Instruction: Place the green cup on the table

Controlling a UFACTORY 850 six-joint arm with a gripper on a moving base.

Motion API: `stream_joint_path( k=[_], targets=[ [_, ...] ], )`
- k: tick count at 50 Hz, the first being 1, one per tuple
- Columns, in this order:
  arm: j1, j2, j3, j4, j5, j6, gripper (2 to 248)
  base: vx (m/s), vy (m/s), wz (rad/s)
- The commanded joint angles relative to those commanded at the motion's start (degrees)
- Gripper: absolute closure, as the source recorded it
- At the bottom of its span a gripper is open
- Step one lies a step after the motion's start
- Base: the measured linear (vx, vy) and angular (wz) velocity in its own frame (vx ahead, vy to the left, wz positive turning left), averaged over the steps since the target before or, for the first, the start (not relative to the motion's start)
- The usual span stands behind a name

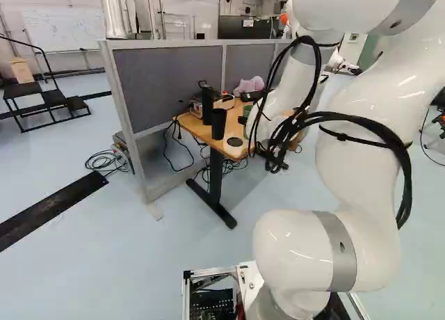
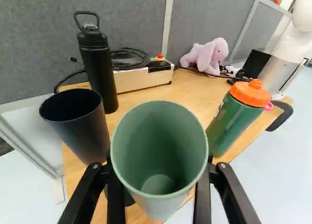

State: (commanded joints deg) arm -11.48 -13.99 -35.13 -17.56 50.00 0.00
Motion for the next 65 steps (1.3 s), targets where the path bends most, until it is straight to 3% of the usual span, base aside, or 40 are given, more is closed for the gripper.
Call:
stream_joint_path(
  k=[18, 55, 65],
  targets=[
    [-0.7, -4.7, -5.7, -0.1, 0.0, 0.0, 127, 0.0, 0.0, 0.0],
    [0.7, -14.1, -17.5, -0.1, 0.0, 0.0, 127, 0.0, 0.0, 0.0],
    [1.3, -16.6, -20.8, -0.1, 0.0, 5.2, 127, 0.0, 0.0, 0.0]
  ],
)
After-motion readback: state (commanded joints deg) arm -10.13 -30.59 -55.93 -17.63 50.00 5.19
